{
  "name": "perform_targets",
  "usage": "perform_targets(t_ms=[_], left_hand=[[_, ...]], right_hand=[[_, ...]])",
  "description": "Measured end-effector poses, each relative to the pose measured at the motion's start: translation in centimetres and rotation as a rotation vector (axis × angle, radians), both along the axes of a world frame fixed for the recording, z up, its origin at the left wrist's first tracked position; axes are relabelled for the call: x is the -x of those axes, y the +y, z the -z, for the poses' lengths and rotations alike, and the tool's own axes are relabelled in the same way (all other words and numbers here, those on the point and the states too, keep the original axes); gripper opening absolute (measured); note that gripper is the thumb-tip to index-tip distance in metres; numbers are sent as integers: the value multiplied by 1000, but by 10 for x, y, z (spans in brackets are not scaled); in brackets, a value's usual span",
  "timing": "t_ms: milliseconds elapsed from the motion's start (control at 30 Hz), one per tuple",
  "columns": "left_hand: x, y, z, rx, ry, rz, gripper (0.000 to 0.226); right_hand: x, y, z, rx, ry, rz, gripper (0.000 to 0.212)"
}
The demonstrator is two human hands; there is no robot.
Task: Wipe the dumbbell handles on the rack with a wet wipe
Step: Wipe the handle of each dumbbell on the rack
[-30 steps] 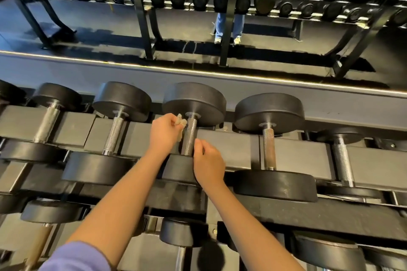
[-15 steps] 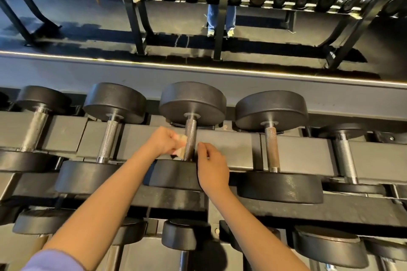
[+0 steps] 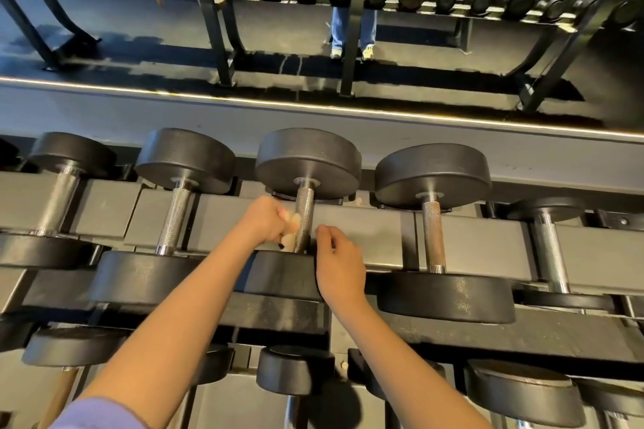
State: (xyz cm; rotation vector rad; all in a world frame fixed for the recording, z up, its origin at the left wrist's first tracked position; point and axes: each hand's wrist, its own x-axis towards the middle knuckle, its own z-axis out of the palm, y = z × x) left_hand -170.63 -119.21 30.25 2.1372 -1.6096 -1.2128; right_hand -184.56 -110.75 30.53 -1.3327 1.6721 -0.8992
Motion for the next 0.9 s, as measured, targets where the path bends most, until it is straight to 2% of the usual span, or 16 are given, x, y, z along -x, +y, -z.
perform_targets(t_ms=[100,200,267,400,500,600,667,733,833,900], left_hand=[[0,12,-1,-43,-99,124,7],[5,6,-11,132,-114,44,24],[6,0,-11,189,-73,-32,26],[-1,5,0,65,39,-4,15],[-5,17,-2,22,-20,124,14],[-2,24,-13,150,-52,152,17],[1,29,-21,265,20,114,24],[4,32,-27,366,95,114,25],[9,31,-30,464,144,123,10],[12,29,-30,481,111,169,20]], right_hand=[[-1,0,1,1,-4,2,32],[-1,0,1,16,-19,6,34],[-2,-1,2,18,-26,12,34],[0,0,3,21,-20,14,31],[1,-2,3,15,-13,8,28],[0,-1,1,-7,31,-33,21],[2,-7,0,-32,31,-79,20],[4,-19,1,-87,-80,-109,22],[6,-40,-2,-195,-298,-127,26],[6,-52,0,-169,-385,-110,24]])
